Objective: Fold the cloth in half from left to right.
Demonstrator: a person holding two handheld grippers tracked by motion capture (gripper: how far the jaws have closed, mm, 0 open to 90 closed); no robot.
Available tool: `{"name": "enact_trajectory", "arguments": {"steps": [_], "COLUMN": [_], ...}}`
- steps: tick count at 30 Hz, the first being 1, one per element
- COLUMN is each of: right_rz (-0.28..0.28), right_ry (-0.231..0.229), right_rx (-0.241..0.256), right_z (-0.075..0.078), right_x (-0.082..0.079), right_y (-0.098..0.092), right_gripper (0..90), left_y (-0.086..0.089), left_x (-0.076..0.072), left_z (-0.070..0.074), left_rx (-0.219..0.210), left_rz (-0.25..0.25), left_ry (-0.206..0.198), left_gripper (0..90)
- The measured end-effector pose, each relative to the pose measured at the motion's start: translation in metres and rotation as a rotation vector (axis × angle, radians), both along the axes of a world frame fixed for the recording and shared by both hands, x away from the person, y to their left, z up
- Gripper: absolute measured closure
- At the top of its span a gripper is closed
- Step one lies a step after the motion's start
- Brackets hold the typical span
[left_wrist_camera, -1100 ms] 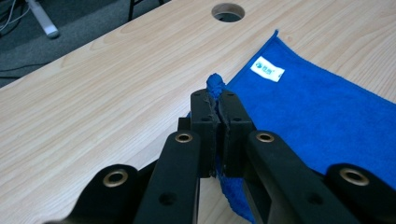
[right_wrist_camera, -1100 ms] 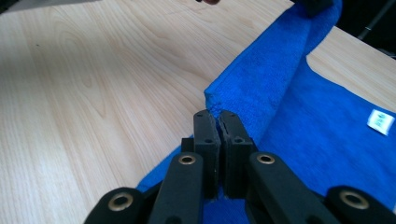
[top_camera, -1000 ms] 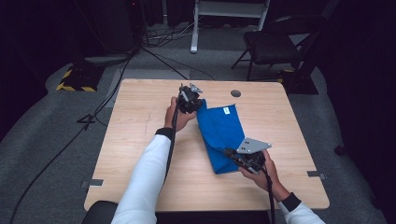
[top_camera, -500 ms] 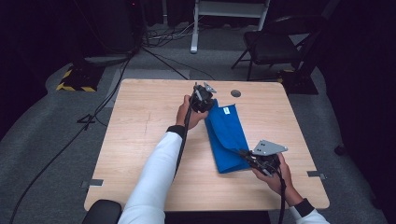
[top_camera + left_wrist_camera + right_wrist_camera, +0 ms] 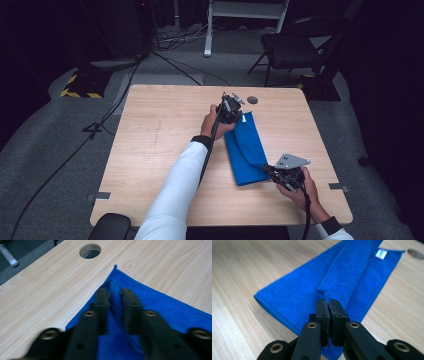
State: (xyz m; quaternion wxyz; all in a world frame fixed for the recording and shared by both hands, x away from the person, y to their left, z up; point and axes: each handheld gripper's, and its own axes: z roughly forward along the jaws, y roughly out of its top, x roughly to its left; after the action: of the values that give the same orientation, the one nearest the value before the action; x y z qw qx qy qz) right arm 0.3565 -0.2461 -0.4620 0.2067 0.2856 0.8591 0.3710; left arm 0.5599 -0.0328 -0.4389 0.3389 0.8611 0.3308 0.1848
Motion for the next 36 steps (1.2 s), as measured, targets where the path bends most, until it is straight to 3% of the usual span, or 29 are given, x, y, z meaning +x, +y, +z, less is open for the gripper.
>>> {"name": "enact_trajectory", "arguments": {"steps": [3,8,13,15,19,24,26,28,32,34,36], "right_rz": [-0.014,-0.033,-0.058,-0.065,-0.083,-0.106,-0.114,-0.116,-0.124,-0.123,-0.133], "right_ry": [0.016,0.047,0.062,0.064,0.072,0.082,0.087,0.099,0.104,0.114,0.117], "right_rx": [-0.009,-0.025,-0.038,-0.040,-0.053,-0.063,-0.069,-0.072,-0.071,-0.074,-0.072], "right_z": [-0.005,-0.013,-0.016,-0.017,-0.019,-0.020,-0.021,-0.022,-0.022,-0.022,-0.022], "right_x": [0.004,0.008,0.011,0.012,0.014,0.016,0.017,0.018,0.019,0.019,0.020], "right_y": [-0.003,-0.004,-0.006,-0.007,-0.008,-0.009,-0.010,-0.011,-0.012,-0.013,-0.014], "right_gripper": [86.7,85.5,83.5,83.4,81.4,78.3,76.9,74.3,69.8,69.1,65.1], "left_y": [0.000,0.009,0.021,0.023,0.029,0.030,0.026,0.022,0.012,0.010,0.011], "left_x": [-0.002,-0.010,-0.042,-0.061,-0.105,-0.153,-0.168,-0.178,-0.183,-0.183,-0.181], "left_z": [-0.002,0.001,0.007,0.008,0.003,-0.015,-0.024,-0.032,-0.041,-0.043,-0.045], "left_rx": [-0.026,-0.071,-0.096,-0.073,-0.116,-0.119,-0.092,-0.074,-0.034,-0.027,-0.025], "left_rz": [-0.010,-0.007,-0.112,-0.161,-0.301,-0.432,-0.479,-0.525,-0.549,-0.537,-0.537], "left_ry": [0.018,0.024,0.013,0.033,0.053,0.095,0.104,0.103,0.089,0.081,0.087], "left_gripper": [60.4,27.1,19.1,15.6,15.9,15.9,15.9,15.9,23.2,34.9,53.5]}}
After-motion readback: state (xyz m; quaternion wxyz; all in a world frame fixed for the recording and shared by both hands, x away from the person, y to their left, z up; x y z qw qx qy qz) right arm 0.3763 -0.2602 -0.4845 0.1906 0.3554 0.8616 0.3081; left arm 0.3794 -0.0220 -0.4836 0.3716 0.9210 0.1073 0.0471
